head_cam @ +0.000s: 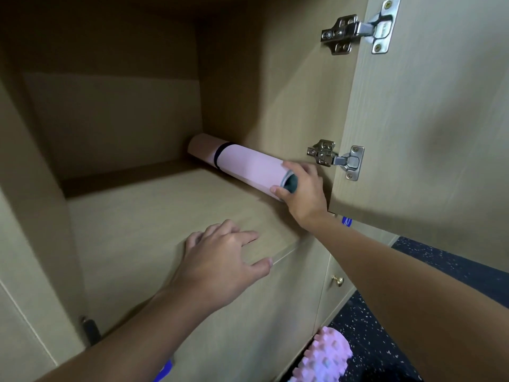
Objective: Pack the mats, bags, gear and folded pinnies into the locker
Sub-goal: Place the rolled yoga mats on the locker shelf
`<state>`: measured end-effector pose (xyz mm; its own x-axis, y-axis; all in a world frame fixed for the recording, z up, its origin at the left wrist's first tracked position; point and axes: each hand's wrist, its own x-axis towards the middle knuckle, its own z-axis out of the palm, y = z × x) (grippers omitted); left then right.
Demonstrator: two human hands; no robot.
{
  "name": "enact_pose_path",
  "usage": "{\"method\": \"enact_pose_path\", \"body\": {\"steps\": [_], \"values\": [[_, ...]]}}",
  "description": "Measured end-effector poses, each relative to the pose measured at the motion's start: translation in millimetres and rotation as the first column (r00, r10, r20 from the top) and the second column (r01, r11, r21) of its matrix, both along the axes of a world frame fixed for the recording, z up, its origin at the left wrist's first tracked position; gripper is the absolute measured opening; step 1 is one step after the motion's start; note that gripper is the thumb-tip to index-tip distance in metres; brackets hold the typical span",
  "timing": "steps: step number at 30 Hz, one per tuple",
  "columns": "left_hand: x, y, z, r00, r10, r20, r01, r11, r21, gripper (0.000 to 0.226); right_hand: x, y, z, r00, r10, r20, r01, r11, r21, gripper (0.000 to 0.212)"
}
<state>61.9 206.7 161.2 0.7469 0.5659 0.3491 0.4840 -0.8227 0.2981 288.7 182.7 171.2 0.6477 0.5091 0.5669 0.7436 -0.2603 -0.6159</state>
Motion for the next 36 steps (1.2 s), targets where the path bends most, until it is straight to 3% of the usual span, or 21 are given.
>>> {"method": "enact_pose_path", "body": {"steps": [11, 29, 36], "values": [[1, 1, -1, 1.0, -0.003, 0.013, 0.003, 1.0, 0.008, 0.06, 7, 13, 1, 0.997, 0.072, -0.014, -0.072, 0.997, 0.032, 0.062], [-1, 1, -2, 0.999, -0.012, 0.031, 0.011, 0.999, 0.031, 0.06, 6, 55, 4, 1.0, 0.021, -0.007, -0.021, 0.995, -0.096, 0.059], [-1, 1, -2, 1.0, -0.014, 0.018, 0.014, 0.999, 0.029, 0.062, 12, 49, 3, 0.98, 0.142, -0.137, -0.134, 0.989, 0.062, 0.06]]}}
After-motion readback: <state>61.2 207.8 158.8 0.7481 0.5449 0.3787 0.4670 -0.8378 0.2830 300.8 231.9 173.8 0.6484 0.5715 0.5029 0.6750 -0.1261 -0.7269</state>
